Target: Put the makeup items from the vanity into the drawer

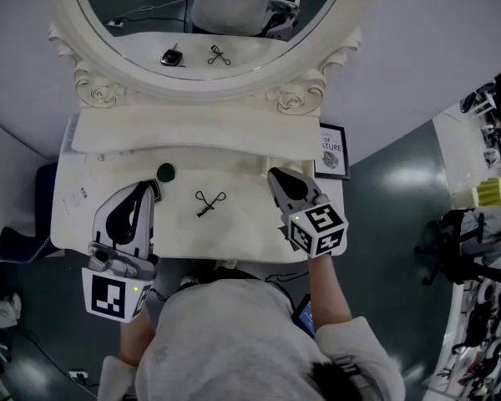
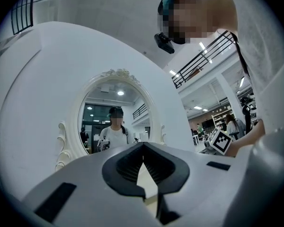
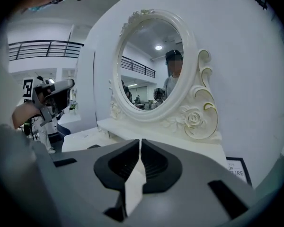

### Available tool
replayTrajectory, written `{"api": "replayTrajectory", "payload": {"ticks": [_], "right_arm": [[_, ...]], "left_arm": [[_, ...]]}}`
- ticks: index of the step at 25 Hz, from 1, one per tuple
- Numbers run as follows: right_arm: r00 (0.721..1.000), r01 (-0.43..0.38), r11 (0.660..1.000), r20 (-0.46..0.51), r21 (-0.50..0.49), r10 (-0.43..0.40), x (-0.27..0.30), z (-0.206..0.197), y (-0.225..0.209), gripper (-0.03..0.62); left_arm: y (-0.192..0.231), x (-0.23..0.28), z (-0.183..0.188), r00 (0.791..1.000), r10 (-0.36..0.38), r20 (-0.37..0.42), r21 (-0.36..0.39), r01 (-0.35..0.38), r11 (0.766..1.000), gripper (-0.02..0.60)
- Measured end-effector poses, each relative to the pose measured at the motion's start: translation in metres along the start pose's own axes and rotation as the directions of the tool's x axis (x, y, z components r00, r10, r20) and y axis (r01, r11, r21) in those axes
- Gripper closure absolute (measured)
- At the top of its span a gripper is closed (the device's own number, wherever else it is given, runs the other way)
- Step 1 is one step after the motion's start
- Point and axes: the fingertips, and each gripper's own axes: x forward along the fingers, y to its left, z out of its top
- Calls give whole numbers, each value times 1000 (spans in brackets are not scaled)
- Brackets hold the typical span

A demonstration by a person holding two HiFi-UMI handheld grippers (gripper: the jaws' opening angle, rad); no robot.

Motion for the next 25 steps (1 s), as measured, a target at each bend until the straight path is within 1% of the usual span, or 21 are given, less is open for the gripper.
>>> {"api": "replayTrajectory", "payload": {"ticks": [5,8,13,18,25], "right_arm": [[998,23,999,57,27,-25,-11,13,29,565],[996,40,999,82,27,-43,-19,21,46,565],[987,61,997,148,39,-66,-35,39,72,565],[977,67,997,200,24,-70,-50,54,98,565],[960,83,996,271,-21,-74,-73,73,136,565]], "left_arm": [[4,-19,4,1000,-25,3,-6,25,1000,566],[7,-30,7,999,-36,6,-8,36,999,566],[9,-47,10,999,-52,15,-18,52,998,566],[8,-64,16,997,-73,29,-16,73,997,566],[7,-87,19,996,-82,17,-12,82,997,566]]}}
